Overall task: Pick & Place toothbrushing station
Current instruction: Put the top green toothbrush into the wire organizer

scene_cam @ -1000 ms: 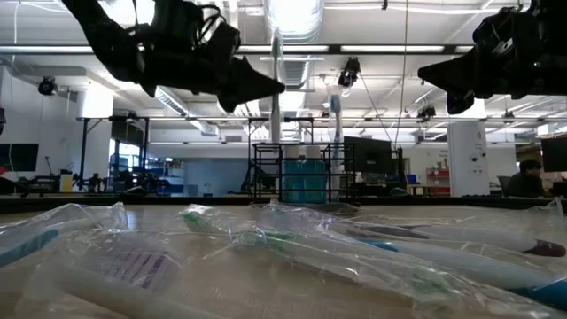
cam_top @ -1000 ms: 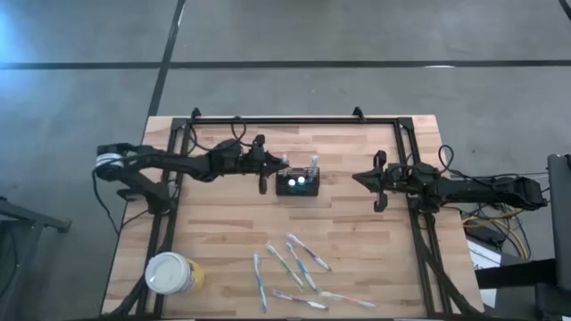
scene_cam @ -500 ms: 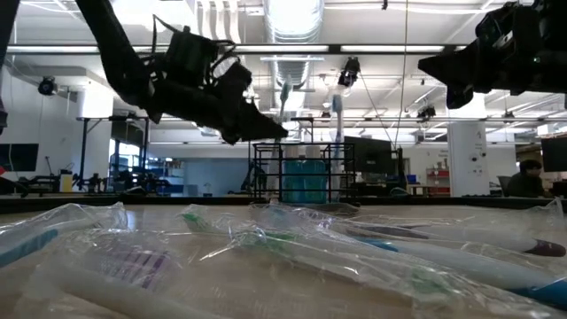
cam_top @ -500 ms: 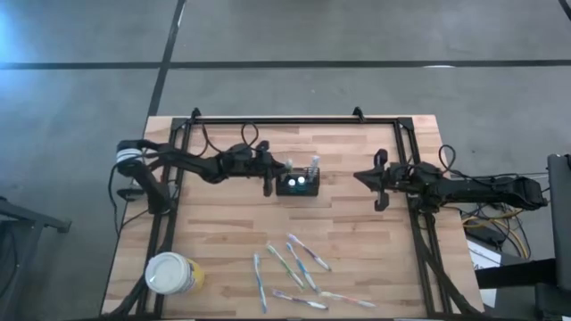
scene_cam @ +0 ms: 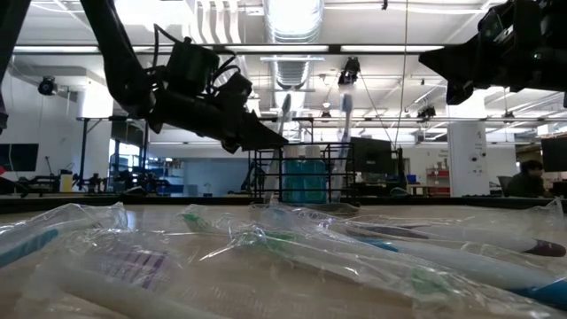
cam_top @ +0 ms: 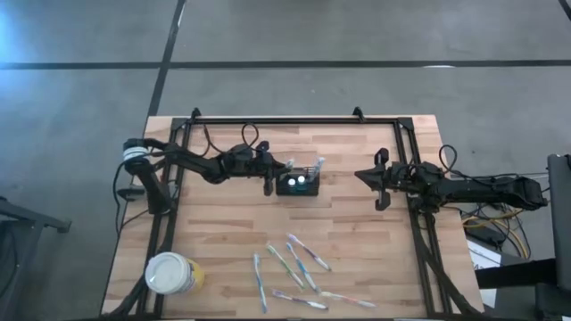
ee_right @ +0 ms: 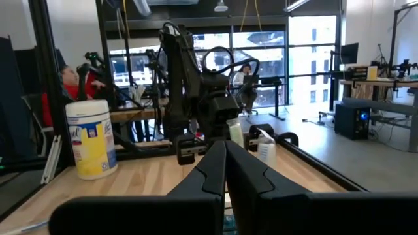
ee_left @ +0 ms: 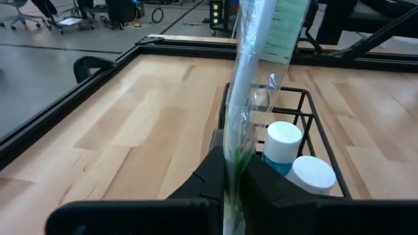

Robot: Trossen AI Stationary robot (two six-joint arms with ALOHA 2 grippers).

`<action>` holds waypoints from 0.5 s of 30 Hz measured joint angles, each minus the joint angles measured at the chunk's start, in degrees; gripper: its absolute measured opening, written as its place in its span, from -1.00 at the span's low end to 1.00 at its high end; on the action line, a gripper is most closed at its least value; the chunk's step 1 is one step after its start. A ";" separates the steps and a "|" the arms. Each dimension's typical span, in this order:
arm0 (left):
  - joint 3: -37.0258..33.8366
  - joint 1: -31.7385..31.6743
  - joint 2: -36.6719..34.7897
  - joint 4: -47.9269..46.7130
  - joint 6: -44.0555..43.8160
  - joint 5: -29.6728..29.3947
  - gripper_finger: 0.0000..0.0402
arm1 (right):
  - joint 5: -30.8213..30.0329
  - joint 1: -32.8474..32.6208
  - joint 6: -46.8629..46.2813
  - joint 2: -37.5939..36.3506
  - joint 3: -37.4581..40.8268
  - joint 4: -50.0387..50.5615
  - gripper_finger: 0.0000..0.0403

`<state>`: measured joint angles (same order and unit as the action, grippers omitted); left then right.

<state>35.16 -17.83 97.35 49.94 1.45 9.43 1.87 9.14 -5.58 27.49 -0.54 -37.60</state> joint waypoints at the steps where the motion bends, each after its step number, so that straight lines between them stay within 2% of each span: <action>1: -0.10 -0.07 -0.03 0.01 0.00 0.09 -0.87 | 0.00 0.00 0.01 0.00 0.00 0.00 -0.96; 13: -0.59 -0.45 -1.11 -1.25 -0.04 -0.05 -0.61 | -0.01 0.00 0.00 0.00 0.00 0.02 -0.96; 15: -0.69 -0.48 -1.93 -1.84 0.43 1.38 -0.54 | 0.00 -0.01 0.00 0.00 0.00 0.03 -0.96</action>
<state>34.47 -18.31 95.43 48.10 1.87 10.81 1.87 9.13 -5.58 27.49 -0.54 -37.57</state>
